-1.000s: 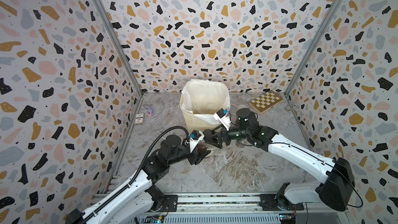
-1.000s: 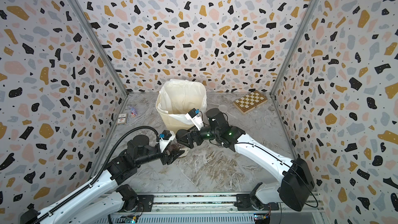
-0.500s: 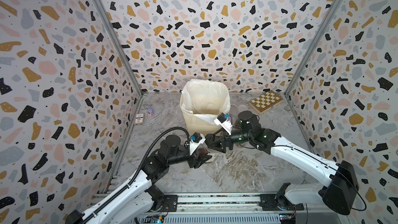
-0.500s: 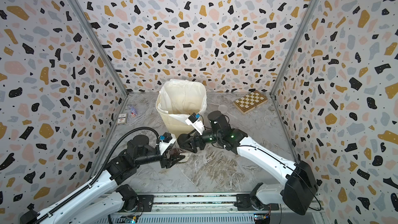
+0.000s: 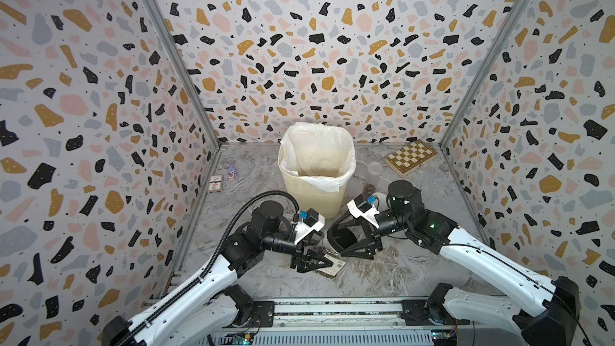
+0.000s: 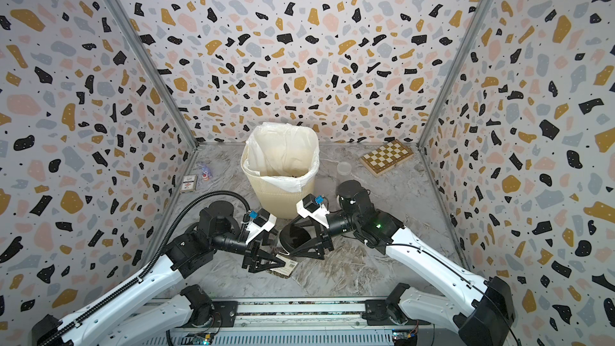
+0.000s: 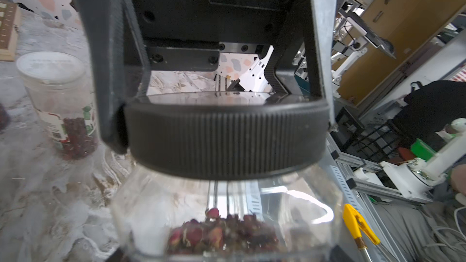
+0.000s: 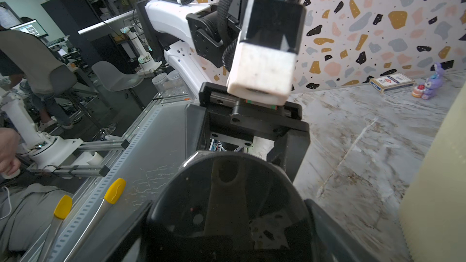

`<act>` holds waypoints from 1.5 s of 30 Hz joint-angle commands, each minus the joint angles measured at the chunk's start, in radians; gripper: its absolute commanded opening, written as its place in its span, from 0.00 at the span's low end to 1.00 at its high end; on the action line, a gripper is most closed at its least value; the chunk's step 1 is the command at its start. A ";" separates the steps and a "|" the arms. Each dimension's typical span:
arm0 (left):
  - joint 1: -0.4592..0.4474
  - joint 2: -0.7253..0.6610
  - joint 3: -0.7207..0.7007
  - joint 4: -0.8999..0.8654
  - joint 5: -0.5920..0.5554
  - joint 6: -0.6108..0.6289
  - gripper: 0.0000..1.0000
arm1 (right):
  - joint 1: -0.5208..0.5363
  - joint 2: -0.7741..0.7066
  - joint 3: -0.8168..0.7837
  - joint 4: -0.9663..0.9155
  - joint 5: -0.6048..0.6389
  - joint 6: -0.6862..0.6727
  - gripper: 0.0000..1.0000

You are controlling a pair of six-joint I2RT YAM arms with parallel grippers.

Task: Empty the moldy dried flower tea in the jars
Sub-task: Unscrew the lid from the jar.

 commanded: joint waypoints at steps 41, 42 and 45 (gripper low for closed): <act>0.011 -0.111 -0.074 0.090 -0.356 0.103 0.57 | 0.015 0.205 0.188 -0.062 0.211 0.211 0.75; 0.011 -0.106 -0.059 0.070 -0.304 0.102 0.57 | 0.015 0.190 0.179 -0.063 0.190 0.177 0.74; 0.012 -0.085 -0.017 0.036 -0.180 0.089 0.57 | 0.015 0.133 0.134 -0.067 0.134 0.065 0.74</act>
